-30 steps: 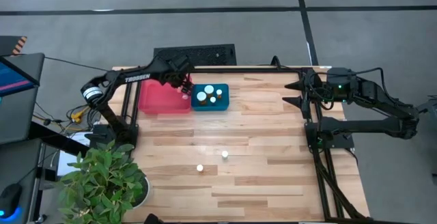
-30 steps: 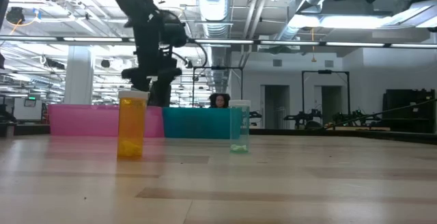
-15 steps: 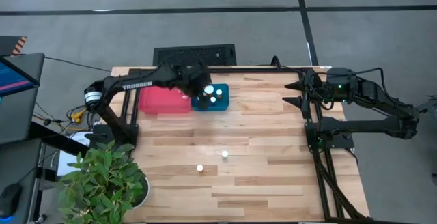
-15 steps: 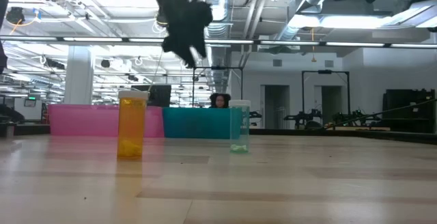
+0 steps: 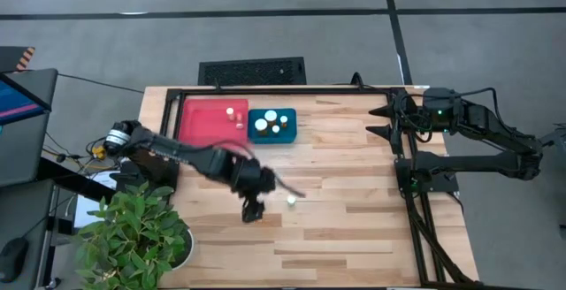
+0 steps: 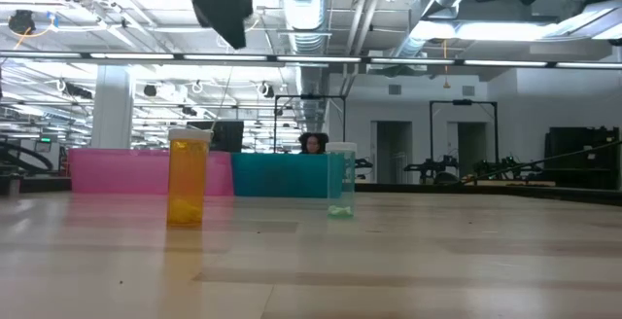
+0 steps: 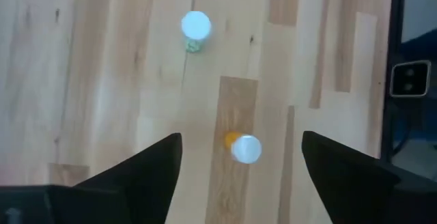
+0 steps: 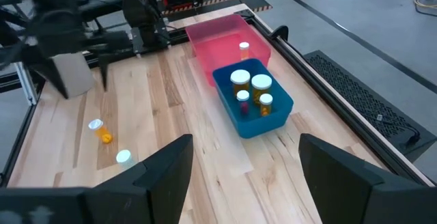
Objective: Pick and place medicine bottles into bin by pill shape (circle, oval)
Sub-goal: Put the orange tablet bottle into the pink bin
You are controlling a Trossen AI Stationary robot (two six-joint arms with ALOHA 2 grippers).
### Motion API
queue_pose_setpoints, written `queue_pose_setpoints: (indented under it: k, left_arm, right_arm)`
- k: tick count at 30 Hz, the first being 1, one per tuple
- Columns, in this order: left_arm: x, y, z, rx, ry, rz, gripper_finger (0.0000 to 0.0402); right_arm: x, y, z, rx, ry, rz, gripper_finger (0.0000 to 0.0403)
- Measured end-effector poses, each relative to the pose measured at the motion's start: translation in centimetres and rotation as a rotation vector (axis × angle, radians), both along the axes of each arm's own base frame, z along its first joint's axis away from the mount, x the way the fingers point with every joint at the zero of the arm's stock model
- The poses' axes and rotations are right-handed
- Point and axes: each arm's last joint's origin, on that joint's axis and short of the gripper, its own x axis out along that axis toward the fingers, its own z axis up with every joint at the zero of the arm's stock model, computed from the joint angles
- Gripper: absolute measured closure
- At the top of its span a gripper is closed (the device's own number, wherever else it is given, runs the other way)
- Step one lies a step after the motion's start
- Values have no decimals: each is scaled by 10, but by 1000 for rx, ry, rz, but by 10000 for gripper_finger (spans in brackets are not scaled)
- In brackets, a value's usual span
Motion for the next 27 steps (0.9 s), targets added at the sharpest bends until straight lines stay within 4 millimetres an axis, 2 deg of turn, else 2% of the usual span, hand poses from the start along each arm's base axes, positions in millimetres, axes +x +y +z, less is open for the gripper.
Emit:
queue_pose_setpoints:
  k: [3, 6, 14, 18, 23, 27]
  left_arm:
    - [-5, -16, 0, 64, -20, 4, 89]
    - [-2, -26, -9, 82, -5, -9, 77]
    - [14, -50, -60, 85, 139, -129, 73]
    - [19, -54, -78, 108, 181, -133, 73]
    - [22, -54, -81, 132, 172, -149, 74]
    - [22, -53, -84, 139, 168, -155, 92]
  right_arm:
    - [0, 0, 0, 0, -1, 0, 127]
    - [0, 0, 0, 0, -3, 0, 127]
    - [0, 0, 0, 2, -4, -2, 127]
    - [0, 0, 0, 2, -4, -2, 127]
    - [0, 0, 0, 2, -4, -1, 127]
    - [0, 0, 0, 2, -3, -1, 127]
